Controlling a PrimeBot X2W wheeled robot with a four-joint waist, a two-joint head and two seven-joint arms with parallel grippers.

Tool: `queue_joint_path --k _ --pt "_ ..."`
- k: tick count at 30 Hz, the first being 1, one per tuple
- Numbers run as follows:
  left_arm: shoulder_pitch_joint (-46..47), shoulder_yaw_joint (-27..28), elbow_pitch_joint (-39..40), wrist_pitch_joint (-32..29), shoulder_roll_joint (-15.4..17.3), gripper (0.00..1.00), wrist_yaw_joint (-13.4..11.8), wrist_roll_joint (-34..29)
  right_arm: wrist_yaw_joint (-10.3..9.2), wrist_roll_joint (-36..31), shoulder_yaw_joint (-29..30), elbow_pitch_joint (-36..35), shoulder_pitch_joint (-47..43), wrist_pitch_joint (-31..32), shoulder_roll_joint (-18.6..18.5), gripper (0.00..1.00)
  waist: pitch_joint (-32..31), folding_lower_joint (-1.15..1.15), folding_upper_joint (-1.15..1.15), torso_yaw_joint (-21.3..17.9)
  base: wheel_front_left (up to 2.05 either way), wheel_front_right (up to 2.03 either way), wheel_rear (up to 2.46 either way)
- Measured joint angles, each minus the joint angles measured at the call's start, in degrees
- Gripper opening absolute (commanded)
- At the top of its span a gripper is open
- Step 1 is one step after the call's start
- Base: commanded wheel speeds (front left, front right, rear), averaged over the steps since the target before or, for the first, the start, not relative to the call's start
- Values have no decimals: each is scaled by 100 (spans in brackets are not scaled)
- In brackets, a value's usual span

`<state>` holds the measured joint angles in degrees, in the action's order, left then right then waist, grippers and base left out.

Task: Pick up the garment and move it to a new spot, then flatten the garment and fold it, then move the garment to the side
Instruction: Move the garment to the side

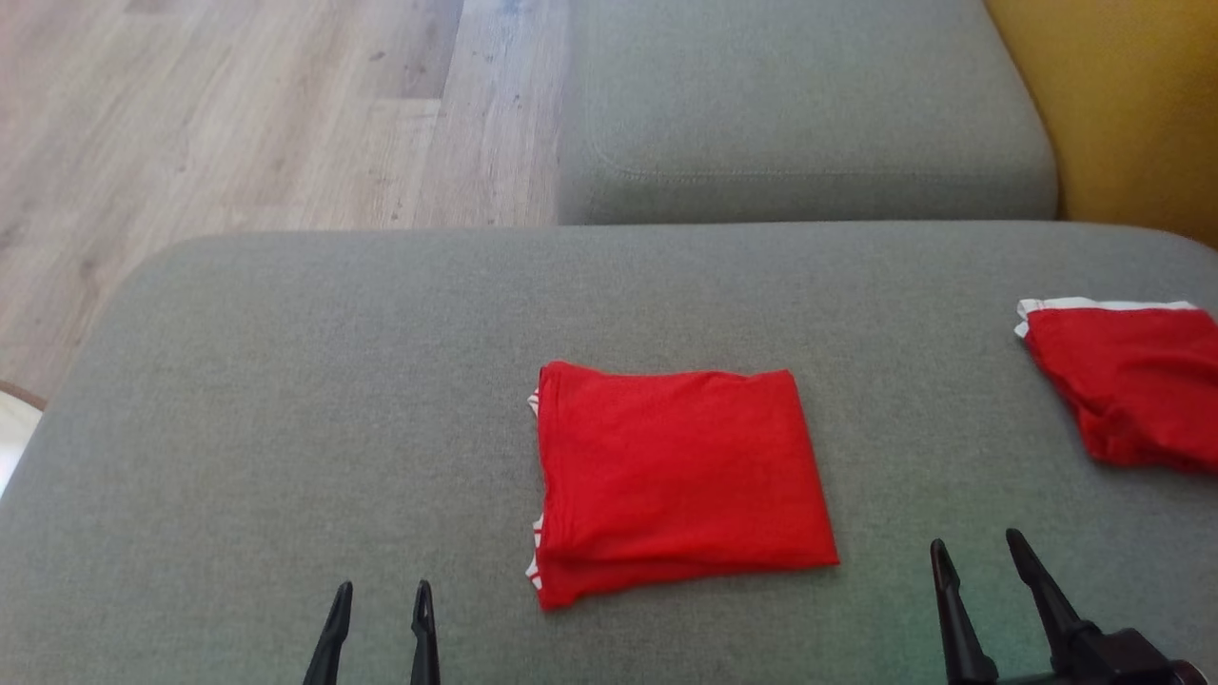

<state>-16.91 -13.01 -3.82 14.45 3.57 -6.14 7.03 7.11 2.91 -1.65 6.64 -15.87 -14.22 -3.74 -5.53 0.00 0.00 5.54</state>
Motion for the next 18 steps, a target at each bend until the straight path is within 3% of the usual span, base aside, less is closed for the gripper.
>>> queue_joint_path --k 7,14,18 --pt "20 -74 91 0 -1 100 -96 82 0 -73 -34 249 329 0 -43 100 233 1 0 54 0 0 0" --pt "27 -216 41 0 -1 100 -93 157 0 -89 -204 1305 1005 0 -49 100 409 1 0 59 0 0 0" --pt "102 -266 58 0 -1 100 -92 157 0 221 -405 1919 1586 256 -71 100 515 1 0 58 0 0 0"
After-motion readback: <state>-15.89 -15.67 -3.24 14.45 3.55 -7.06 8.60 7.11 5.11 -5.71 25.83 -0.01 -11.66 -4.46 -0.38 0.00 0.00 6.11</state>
